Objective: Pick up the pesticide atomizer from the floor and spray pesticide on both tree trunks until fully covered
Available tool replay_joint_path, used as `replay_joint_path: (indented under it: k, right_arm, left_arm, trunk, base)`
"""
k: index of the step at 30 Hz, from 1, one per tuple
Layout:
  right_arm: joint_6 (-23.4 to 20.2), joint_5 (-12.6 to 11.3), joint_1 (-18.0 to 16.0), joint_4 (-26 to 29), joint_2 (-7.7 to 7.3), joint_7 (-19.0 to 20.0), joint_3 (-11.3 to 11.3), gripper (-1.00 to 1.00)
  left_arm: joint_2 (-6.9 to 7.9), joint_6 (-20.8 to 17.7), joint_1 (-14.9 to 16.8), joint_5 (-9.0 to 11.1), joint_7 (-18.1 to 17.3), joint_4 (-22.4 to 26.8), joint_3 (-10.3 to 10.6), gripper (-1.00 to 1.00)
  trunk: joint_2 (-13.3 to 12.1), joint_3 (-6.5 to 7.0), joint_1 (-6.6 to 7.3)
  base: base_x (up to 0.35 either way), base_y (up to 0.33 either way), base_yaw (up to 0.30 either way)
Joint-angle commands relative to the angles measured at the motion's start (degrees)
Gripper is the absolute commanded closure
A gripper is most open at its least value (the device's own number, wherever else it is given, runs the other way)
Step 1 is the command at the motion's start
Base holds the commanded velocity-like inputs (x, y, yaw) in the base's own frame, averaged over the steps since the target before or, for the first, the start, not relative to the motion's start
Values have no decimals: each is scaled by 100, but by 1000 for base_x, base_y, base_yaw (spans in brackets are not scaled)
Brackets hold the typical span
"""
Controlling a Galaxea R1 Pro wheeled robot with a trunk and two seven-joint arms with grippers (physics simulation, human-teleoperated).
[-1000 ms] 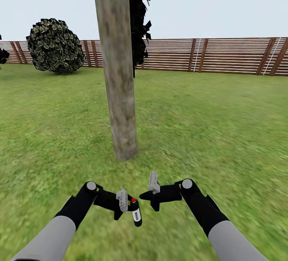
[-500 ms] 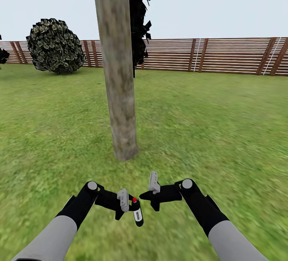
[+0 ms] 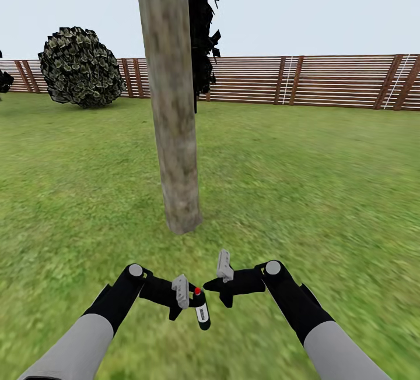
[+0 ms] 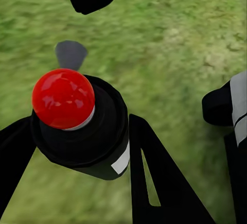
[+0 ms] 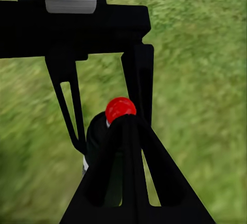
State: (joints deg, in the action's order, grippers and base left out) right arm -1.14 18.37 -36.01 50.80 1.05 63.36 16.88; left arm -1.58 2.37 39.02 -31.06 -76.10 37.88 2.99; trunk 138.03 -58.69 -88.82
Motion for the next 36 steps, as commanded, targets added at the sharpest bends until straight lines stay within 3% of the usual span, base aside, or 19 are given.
replay_joint_path:
  k: [1,28,33,36]
  right_arm:
    - [0,0,2,0,0,0,0,100]
    - [9,0,1,0,-26,1,-7,100]
    - [9,0,-2,0,-32,1,-7,100]
    - [9,0,-2,0,-41,1,-8,100]
  left_arm:
    - [0,0,0,2,-1,0,-1,100]
    - [-53,5,46,-7,-40,-14,-1,100]
    - [35,29,34,-34,-45,-88,8,100]
    - [195,34,16,-95,-40,-102,8,100]
  trunk:
    - [0,0,0]
    - [0,0,0]
    - [0,0,0]
    - [0,0,0]
  base:
    - [0,0,0]
    - [0,0,0]
    - [0,0,0]
    - [0,0,0]
